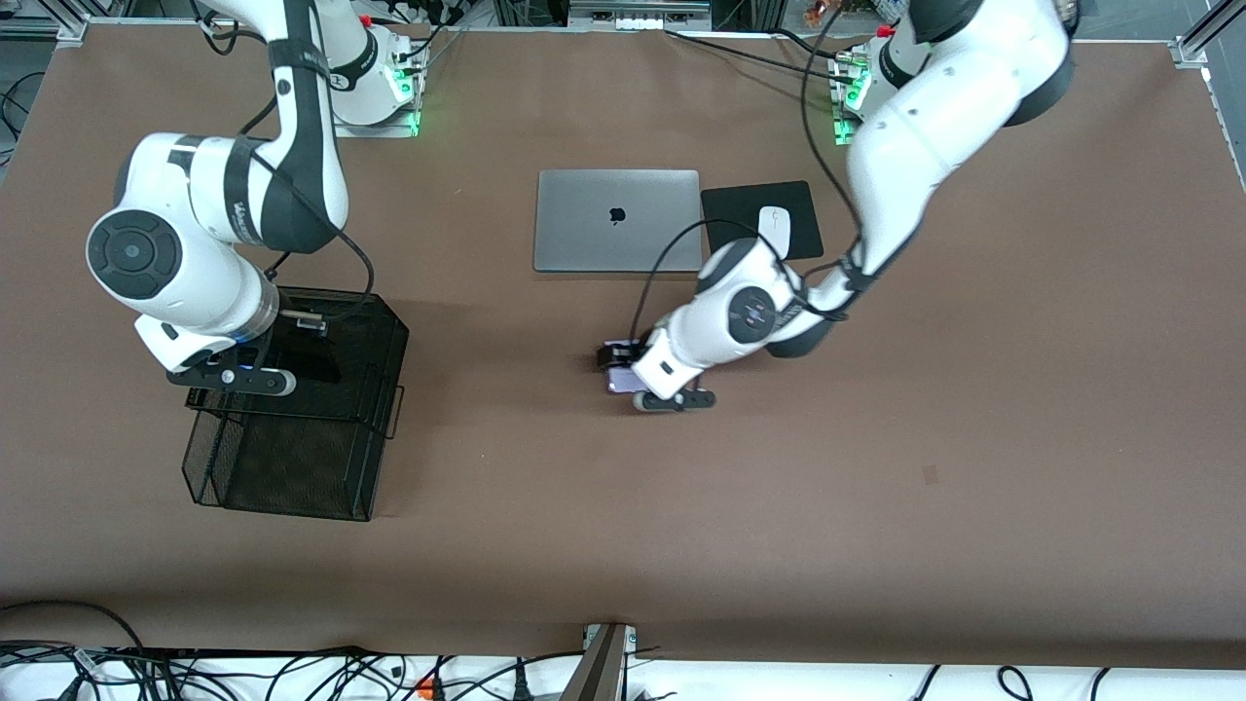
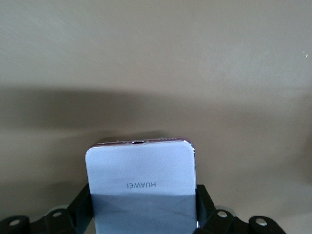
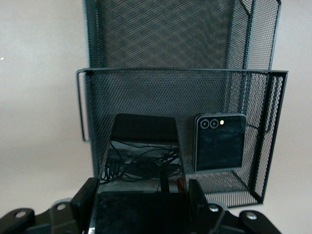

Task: Place phones with both arms
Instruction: 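Carry the black phone with the right gripper while the left gripper places the Huawei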

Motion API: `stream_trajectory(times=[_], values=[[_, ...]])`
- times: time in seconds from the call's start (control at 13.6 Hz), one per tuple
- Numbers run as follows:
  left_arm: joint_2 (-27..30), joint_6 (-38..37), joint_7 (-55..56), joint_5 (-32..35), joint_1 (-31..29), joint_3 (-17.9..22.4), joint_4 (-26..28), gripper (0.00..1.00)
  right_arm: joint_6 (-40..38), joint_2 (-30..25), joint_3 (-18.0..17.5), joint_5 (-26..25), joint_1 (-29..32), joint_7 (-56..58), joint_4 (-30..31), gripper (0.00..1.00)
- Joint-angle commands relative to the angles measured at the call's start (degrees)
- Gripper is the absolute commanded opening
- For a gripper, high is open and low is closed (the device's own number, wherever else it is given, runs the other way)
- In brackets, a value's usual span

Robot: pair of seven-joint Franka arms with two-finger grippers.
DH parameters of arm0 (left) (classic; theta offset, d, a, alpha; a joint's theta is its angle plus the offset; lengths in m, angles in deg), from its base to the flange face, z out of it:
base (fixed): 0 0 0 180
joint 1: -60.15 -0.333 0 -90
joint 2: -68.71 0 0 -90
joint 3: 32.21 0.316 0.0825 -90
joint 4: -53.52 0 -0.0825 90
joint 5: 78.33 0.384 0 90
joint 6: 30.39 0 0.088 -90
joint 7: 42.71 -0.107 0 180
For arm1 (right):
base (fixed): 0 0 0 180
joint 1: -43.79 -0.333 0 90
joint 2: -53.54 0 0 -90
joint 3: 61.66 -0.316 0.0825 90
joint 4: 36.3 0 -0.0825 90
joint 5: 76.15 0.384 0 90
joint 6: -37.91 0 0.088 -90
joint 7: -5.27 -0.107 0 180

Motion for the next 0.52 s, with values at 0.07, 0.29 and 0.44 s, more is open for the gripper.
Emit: stream_trajectory(times=[0.07,0.29,0.44], values=[[1.14,1.10,4.94,-0.64,4.41,3.66,-1.47,1.00,4.89,-0.29,0.42,0.90,-0.65,0.72,1.31,0.00],[7.27,-8.16,4.86,-0.56,0.47,3.66,-0.85,1.00,8.57,-0.20,0.15,1.78,-1.00,0.46,4.98,0.00],[13.34,-23.79,4.25,-0.03,-4.01,3.83,-1.38,1.00,12.18,-0.29,-0.11,3.18,-1.18,0.37,7.72,0.00]])
